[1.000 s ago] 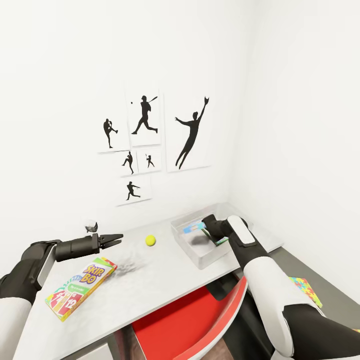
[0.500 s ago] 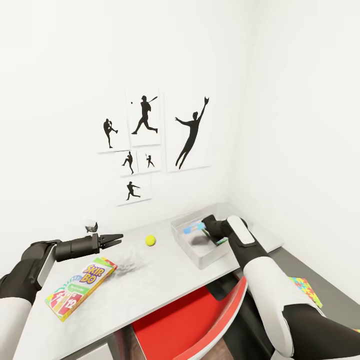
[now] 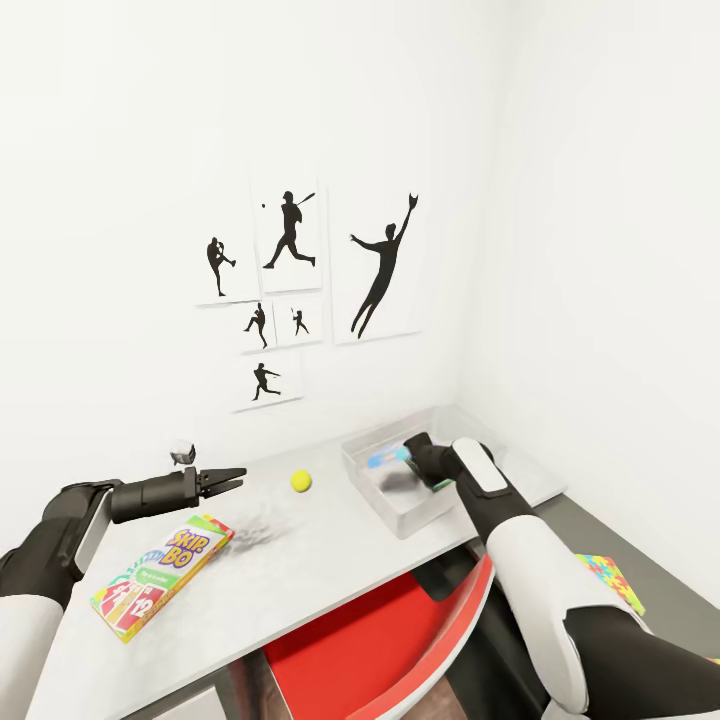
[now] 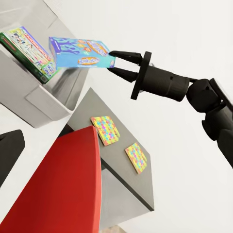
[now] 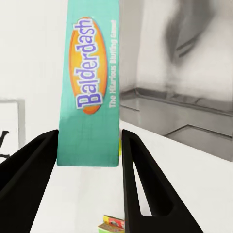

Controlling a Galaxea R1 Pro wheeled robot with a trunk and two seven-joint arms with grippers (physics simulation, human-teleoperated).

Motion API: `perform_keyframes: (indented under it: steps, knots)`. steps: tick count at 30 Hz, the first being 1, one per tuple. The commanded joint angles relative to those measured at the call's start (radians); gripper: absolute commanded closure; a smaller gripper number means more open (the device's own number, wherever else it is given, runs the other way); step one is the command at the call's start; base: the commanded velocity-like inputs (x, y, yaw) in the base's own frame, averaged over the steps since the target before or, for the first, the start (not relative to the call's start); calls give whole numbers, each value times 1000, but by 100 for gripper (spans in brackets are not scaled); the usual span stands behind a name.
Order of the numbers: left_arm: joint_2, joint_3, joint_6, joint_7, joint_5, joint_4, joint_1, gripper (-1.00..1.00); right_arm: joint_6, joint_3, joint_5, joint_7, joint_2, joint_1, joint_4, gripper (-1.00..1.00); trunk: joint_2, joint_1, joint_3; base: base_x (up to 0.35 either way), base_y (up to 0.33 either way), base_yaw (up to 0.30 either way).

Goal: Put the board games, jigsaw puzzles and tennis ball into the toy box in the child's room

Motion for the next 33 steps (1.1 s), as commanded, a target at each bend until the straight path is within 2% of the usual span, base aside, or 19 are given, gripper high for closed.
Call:
perform_keyframes:
  steps: [1,11,33]
  knots:
    - [0,0,10,-2,2,0,0,-100,1,2,0,-1,-1,0,-2,100,-1,1,-1,0,0,0]
    - [0,-1,9,-2,2,0,0,-100,0,0,12,7,-15,-1,-2,100,-1,1,-1,0,0,0]
    - [0,0,10,-3,3,0,0,-100,3,-12,8,42,-16,-1,-2,100,-1,1,-1,0,0,0]
